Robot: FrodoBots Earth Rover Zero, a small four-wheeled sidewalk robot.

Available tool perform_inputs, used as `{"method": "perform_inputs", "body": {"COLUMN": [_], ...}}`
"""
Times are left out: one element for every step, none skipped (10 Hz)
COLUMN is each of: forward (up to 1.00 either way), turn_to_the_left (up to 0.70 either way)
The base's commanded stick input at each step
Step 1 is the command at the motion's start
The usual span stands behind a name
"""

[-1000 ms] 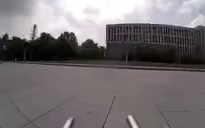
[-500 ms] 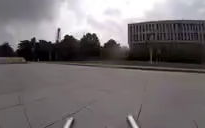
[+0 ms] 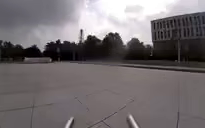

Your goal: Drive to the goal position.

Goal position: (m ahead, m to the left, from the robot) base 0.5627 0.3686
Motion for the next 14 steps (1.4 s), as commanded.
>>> {"method": "perform_inputs", "body": {"forward": [0.70,0.70,0.70,0.70,0.70,0.70,0.70,0.70,0.70,0.57,0.32,0.18,0.08,0.06], "turn_to_the_left": [0.35,0.35,0.35,0.35,0.35,0.35,0.19,0.06,0.01,0.01,0.01,0.02,0.00,0.01]}}
